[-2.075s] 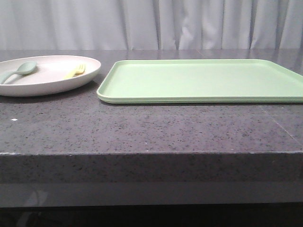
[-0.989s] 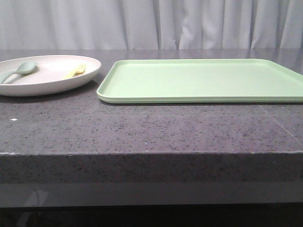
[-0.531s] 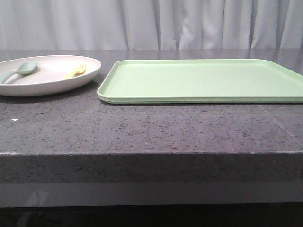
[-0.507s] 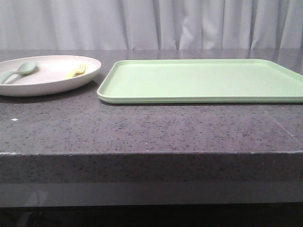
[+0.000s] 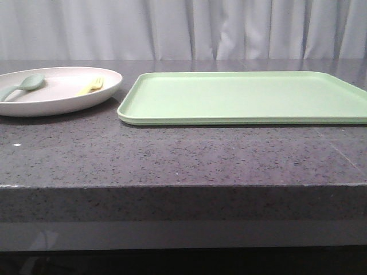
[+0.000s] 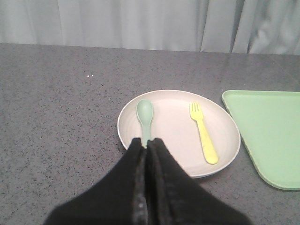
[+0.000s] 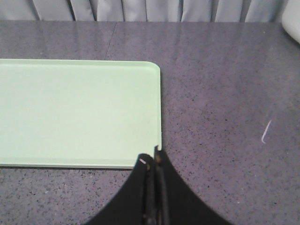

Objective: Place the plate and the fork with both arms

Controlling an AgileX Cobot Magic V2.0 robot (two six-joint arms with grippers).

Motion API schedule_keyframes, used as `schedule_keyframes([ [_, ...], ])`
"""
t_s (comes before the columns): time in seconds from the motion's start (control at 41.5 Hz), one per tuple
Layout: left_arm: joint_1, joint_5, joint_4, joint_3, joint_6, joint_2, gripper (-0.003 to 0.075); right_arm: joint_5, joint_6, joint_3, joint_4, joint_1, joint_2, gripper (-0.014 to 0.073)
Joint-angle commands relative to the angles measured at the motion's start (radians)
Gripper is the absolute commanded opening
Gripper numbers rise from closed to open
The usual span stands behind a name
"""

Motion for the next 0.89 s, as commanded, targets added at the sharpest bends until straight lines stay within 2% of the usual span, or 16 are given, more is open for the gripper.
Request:
schedule_keyframes([
  [0.0,-0.003,-0.064,-0.005,-0.035,-0.002,0.017,-0.0020,-0.078,-0.008,-0.034,0.001,-0.005,0.025,-0.0067],
  [0.217,-0.003,-0.064,-0.005,-0.035,-0.002,0.017,-0.0020,-0.129,-0.008,-0.033,0.002,-0.005,0.027,-0.0067],
  [0.675,-0.003,-0.054,0.000,-0.035,-0.002,0.017,-0.0006,-0.125,-0.008,-0.033,0.002,-0.005,0.026,-0.0062],
  [0.724,-0.003,-0.052,0.000,-0.035,-0.002,0.017,0.0036,-0.125,-0.008,-0.033,0.001,-0.005,0.026,-0.0029],
  [0.772,-0.003,-0.048,0.021,-0.035,-0.002,0.017,0.0121,-0.126,-0.008,-0.033,-0.009,-0.005,0.026,0.0045],
  [0.868,-0.003,-0.045,0.075,-0.035,-0.002,0.017,0.0384,-0.126,-0.008,-0.033,-0.040,-0.005,0.026,0.0274],
])
